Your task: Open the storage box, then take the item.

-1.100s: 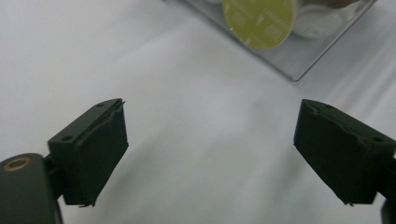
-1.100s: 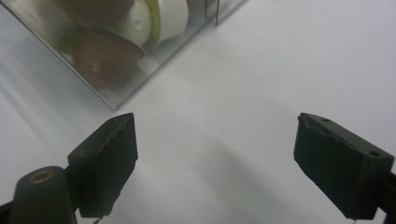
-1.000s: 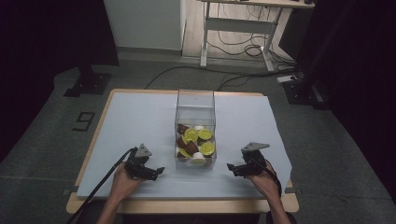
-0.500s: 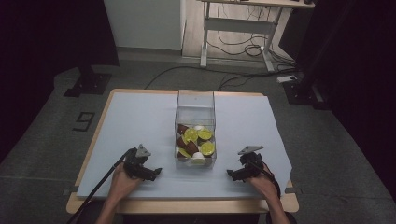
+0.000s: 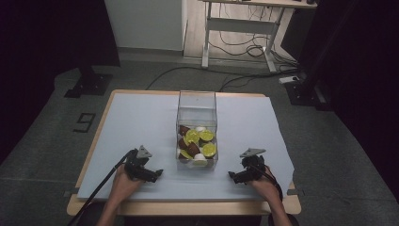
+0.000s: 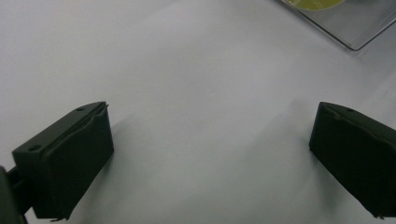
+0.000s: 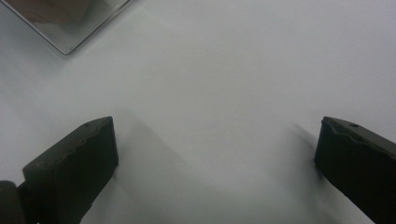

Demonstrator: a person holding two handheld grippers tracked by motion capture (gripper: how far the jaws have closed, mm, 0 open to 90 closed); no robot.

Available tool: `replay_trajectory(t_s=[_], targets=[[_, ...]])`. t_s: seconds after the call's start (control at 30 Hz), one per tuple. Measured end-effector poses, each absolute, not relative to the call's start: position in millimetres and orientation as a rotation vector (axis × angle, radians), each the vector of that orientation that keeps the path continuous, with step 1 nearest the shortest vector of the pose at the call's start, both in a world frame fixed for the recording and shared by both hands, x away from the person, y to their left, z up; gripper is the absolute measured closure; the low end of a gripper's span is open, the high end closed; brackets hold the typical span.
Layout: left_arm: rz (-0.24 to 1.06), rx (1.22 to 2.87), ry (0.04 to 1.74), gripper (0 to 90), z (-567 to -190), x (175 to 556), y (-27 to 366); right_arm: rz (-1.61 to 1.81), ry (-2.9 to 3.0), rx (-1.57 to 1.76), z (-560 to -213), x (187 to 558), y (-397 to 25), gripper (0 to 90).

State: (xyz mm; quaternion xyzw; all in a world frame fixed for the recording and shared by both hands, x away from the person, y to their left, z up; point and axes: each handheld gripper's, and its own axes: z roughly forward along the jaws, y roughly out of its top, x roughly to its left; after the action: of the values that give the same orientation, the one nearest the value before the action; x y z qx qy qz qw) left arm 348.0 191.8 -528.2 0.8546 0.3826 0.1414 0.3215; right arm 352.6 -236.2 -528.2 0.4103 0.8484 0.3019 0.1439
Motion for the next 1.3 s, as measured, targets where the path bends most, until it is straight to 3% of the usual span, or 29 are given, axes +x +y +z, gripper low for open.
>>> replay_trajectory(t_s=[0.5,1.3], targets=[[0.370,2.244,1.005,0.0,-528.3,348.1,191.9,0.859,2.451,1.194,-523.3,354.1,-236.7,0.0],[0.369,2.246,1.004,0.0,-528.3,348.1,191.9,1.061,2.421,1.117,-485.1,346.2,-215.4,0.0]])
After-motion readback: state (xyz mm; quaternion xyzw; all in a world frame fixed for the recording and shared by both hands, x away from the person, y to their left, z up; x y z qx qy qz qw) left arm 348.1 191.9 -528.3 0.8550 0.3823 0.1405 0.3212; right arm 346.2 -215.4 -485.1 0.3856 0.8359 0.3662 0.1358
